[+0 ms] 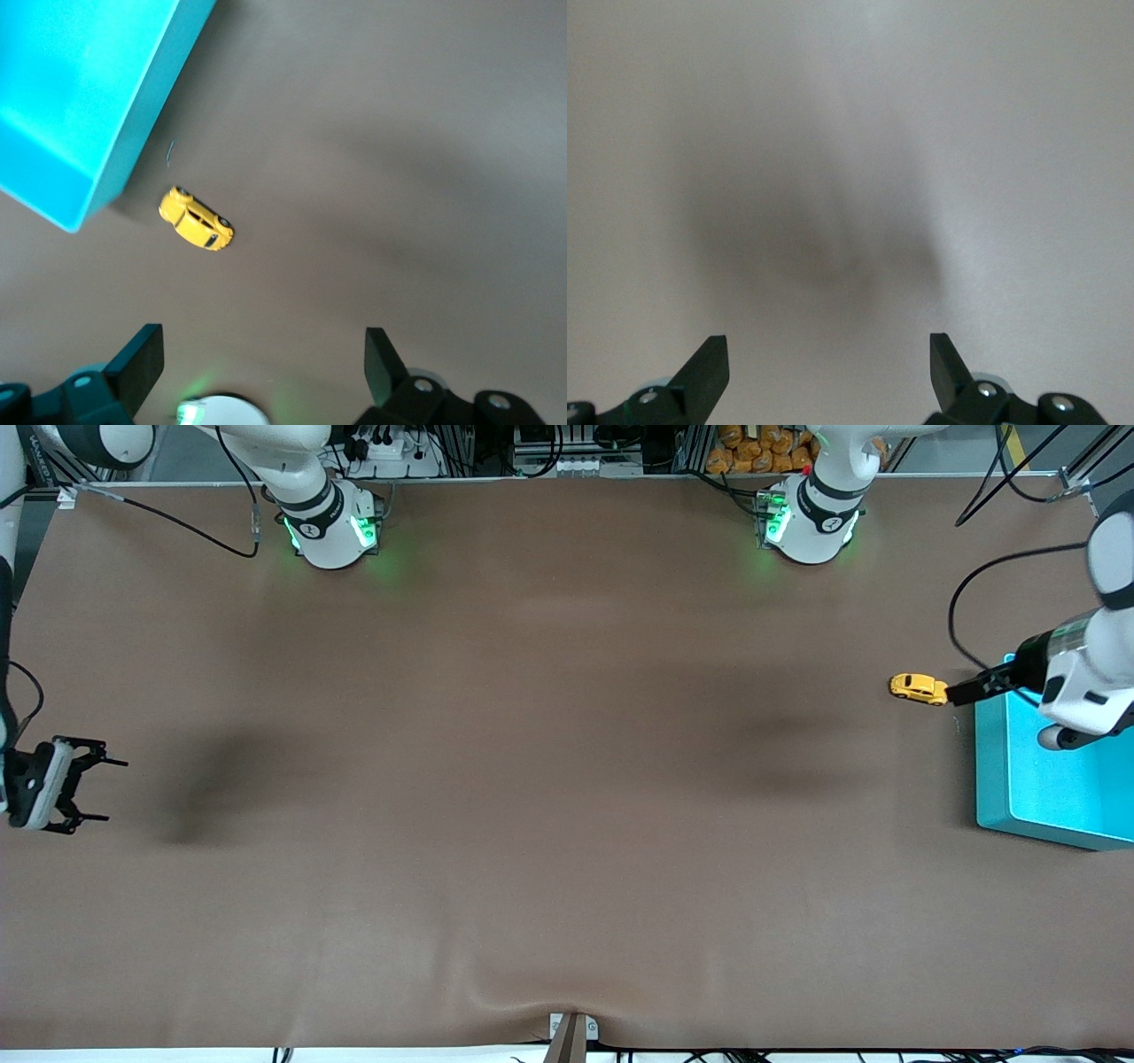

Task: Wind and store yellow beetle car
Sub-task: 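Grasp the yellow car with the left gripper while the right gripper retracts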

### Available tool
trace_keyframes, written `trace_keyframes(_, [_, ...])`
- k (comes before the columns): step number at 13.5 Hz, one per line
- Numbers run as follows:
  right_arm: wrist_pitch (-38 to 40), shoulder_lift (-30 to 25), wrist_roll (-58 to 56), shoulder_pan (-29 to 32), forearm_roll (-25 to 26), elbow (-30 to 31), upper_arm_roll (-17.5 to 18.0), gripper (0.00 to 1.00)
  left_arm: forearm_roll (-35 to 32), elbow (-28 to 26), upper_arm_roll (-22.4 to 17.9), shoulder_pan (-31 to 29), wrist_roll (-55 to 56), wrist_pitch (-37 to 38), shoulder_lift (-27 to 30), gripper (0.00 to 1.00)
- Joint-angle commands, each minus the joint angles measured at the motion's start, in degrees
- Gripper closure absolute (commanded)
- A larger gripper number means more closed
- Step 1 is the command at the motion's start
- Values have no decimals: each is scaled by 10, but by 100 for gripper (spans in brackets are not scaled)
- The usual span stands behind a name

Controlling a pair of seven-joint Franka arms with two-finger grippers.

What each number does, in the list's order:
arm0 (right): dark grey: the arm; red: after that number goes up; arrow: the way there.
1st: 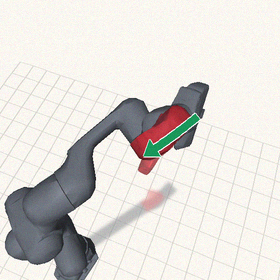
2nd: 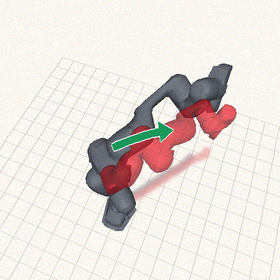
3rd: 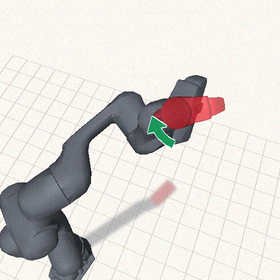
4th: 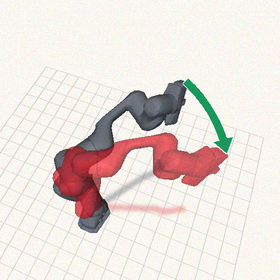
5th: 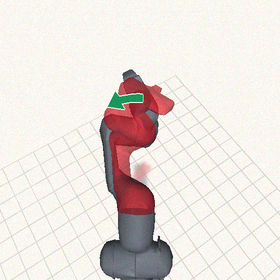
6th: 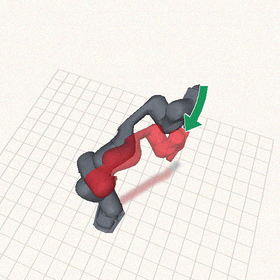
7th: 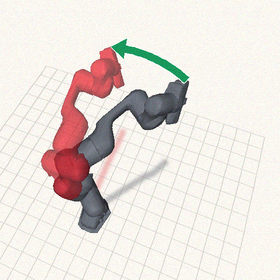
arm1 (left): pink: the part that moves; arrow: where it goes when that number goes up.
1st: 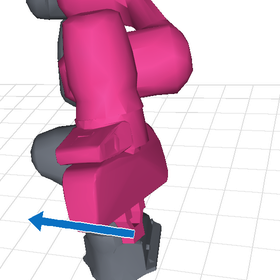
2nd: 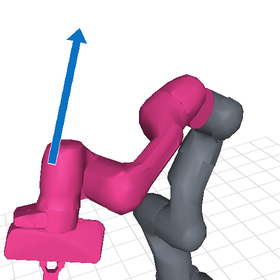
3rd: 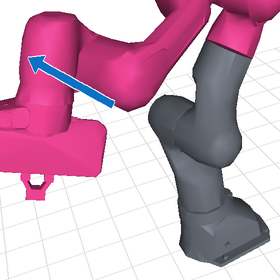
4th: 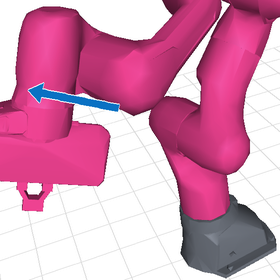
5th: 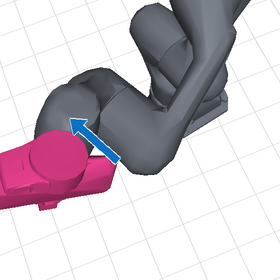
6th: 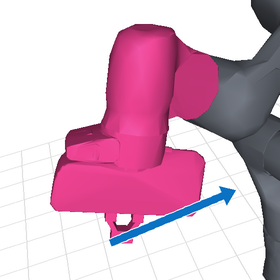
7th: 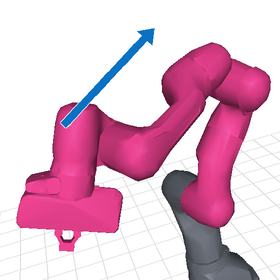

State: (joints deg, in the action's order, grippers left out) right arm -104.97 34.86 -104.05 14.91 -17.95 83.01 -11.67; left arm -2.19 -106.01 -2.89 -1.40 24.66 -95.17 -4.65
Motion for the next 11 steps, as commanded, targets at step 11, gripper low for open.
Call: trace_keyframes(11, [58, -75, 323, -116, -4, -95, -6, 0, -3, -247, 3, -104, 264, -287, -29, 0])
